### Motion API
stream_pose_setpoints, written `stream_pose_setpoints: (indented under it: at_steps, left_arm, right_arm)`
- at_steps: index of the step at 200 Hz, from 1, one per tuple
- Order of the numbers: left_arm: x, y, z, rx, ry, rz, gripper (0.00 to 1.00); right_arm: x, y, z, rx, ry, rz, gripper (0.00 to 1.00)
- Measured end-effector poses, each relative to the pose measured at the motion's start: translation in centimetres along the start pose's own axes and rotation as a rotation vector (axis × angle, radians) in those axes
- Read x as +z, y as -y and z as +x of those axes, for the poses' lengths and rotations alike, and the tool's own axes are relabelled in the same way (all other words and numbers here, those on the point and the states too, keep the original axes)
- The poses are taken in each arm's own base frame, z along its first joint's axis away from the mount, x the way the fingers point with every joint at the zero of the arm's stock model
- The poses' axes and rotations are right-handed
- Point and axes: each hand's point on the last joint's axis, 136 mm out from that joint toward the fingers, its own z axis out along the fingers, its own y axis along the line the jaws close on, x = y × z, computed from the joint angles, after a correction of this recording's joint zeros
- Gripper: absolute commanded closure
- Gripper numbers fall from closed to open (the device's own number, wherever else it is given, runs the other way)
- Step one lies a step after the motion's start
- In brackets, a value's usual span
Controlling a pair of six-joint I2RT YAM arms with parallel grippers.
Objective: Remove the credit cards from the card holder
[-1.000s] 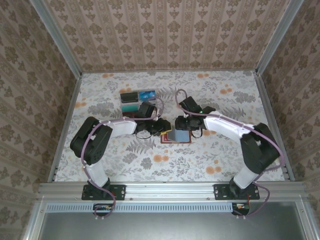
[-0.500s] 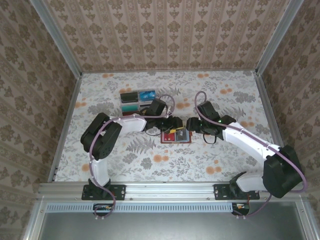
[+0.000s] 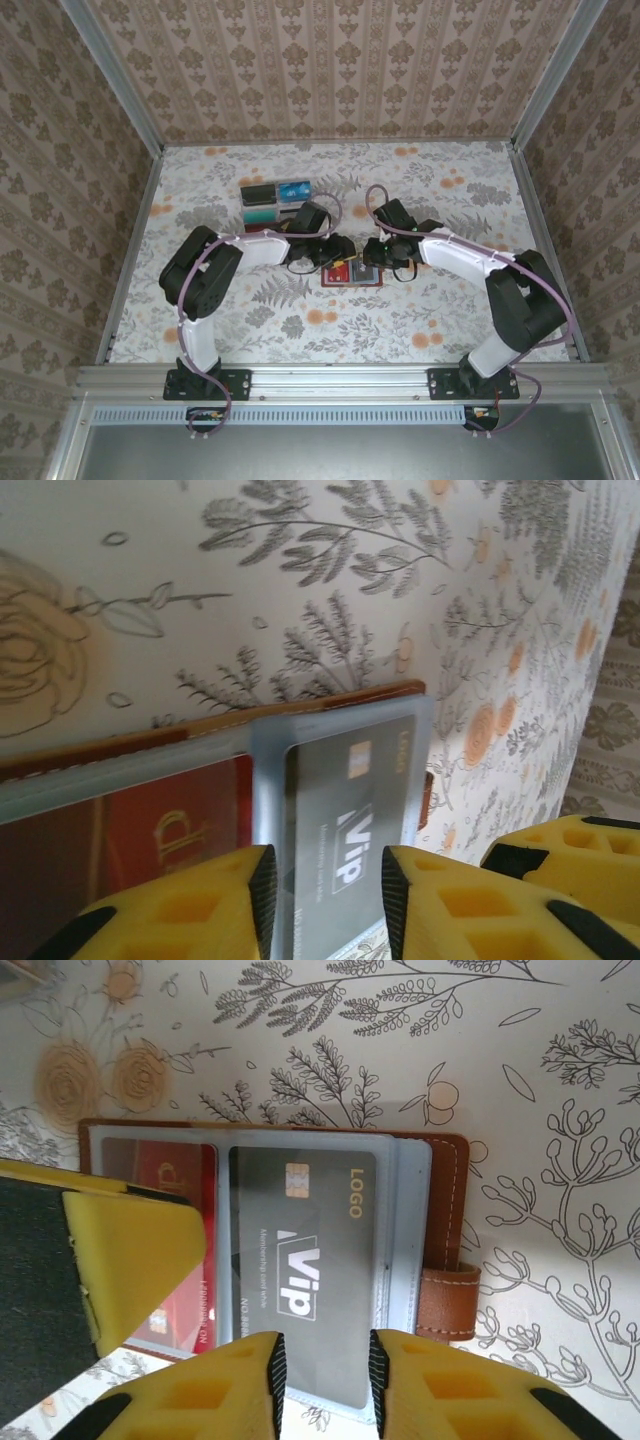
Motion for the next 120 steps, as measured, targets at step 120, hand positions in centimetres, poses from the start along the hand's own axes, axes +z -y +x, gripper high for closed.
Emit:
stream_pose_setpoints:
  at_steps: [120]
  left_arm:
    - [0.0, 0.6, 0.3, 0.020, -0.007, -0.037, 0.72]
  right_arm:
    - [3.1, 0.7, 0.7, 0.011, -0.087, 0.035, 0.75]
